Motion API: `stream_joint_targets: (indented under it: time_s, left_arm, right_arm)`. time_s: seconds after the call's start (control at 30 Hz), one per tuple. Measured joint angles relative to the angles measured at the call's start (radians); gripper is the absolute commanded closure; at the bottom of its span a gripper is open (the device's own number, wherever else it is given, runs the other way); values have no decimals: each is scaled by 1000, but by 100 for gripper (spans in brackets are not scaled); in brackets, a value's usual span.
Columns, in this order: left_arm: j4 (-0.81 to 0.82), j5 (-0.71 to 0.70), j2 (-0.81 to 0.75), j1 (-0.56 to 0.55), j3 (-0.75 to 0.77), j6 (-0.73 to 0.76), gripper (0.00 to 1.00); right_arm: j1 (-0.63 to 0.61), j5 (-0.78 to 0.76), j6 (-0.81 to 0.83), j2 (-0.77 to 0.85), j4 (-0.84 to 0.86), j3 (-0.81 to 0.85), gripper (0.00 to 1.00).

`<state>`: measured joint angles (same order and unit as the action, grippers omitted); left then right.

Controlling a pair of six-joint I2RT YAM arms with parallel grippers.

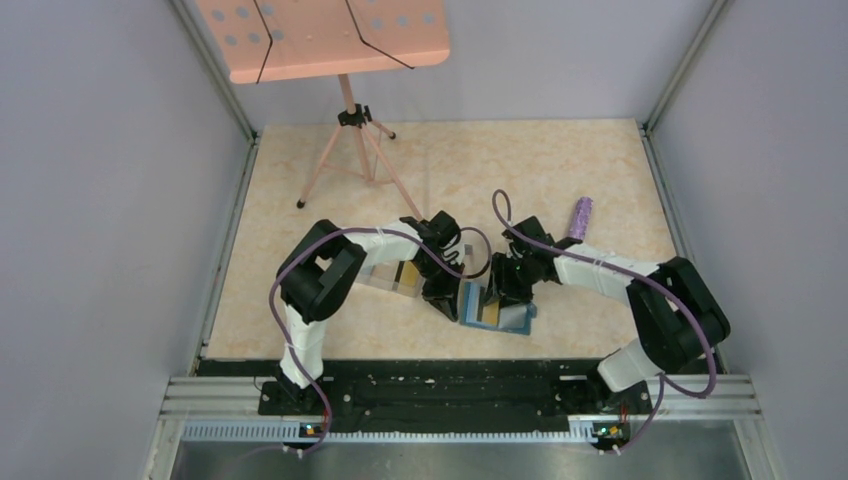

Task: Put the credit cards into the card holder
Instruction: Insert the credit card into the card holder.

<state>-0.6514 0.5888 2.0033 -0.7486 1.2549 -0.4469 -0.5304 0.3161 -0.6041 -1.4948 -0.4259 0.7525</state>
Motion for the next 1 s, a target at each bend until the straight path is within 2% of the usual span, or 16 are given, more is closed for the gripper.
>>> stream_joint_targets:
  time_s: [0.1,0.27,0.3,0.57,0.67,0.73,0.83,0.93,1.0]
  left_arm:
    - [-2,5,3,0,3,0,100]
    - [-16,4,3,0,3,5,100]
    - [-24,4,3,0,3,5,100]
    - [-56,0,5,-3,6,15,100]
    - [-64,-11,5,-7,12,23,95]
    - [-73,-27,4,-11,19,29,87]
    - [-84,-71,-11,-14,23,31,76]
    - [-85,-151,-50,-15,24,43,74]
    - [-86,-193,-75,-15,26,50,74]
  right_arm:
    - [0,23,-1,-22,24,2,69]
    - [0,36,7,-60,34,19,99]
    - [0,36,8,-64,33,23,100]
    - [-2,61,-26,-66,53,22,100]
    - [-7,76,-48,-65,70,21,85]
    - [-10,77,-59,-61,74,20,74]
    - [-11,80,-74,-46,78,12,67]
    - [-13,89,-87,-26,80,-2,60]
    - [-15,91,-91,-17,81,-6,59]
